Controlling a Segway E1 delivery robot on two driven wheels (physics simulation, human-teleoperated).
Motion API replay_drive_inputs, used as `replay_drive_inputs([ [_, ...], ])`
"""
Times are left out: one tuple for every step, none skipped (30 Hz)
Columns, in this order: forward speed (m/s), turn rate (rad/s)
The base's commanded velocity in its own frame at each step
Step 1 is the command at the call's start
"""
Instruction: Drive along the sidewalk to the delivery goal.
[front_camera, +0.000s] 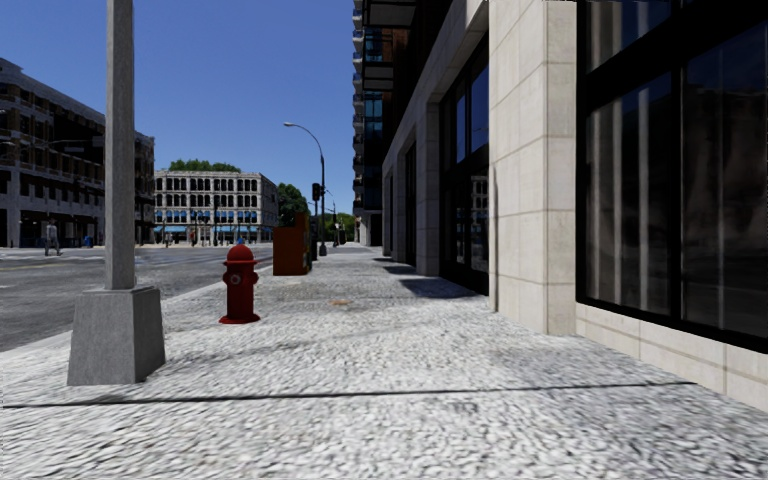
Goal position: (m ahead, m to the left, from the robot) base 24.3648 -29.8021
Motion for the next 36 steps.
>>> replay_drive_inputs([
  [2.00,0.13],
  [2.00,0.13],
  [2.00,0.14],
  [2.00,0.14],
  [2.00,0.14],
  [2.00,0.14],
  [2.00,0.14],
  [2.00,0.14],
  [2.00,0.14],
  [2.00,0.14],
  [2.00,0.14],
  [2.00,0.14],
  [2.00,0.14],
  [2.00,0.14],
  [2.00,0.14],
  [2.00,0.14],
  [2.00,0.15],
  [2.00,0.15],
  [2.00,0.15],
  [2.00,0.15],
  [2.00,0.16],
  [2.00,0.16],
  [2.00,0.16],
  [2.00,0.17],
  [2.00,0.19],
  [2.00,0.21],
  [2.00,0.21],
  [2.00,0.22],
  [2.00,0.22],
  [2.00,0.22],
  [2.00,0.22],
  [2.00,0.23],
  [2.00,0.23],
  [2.00,0.23],
  [2.00,0.23],
  [2.00,0.23],
])
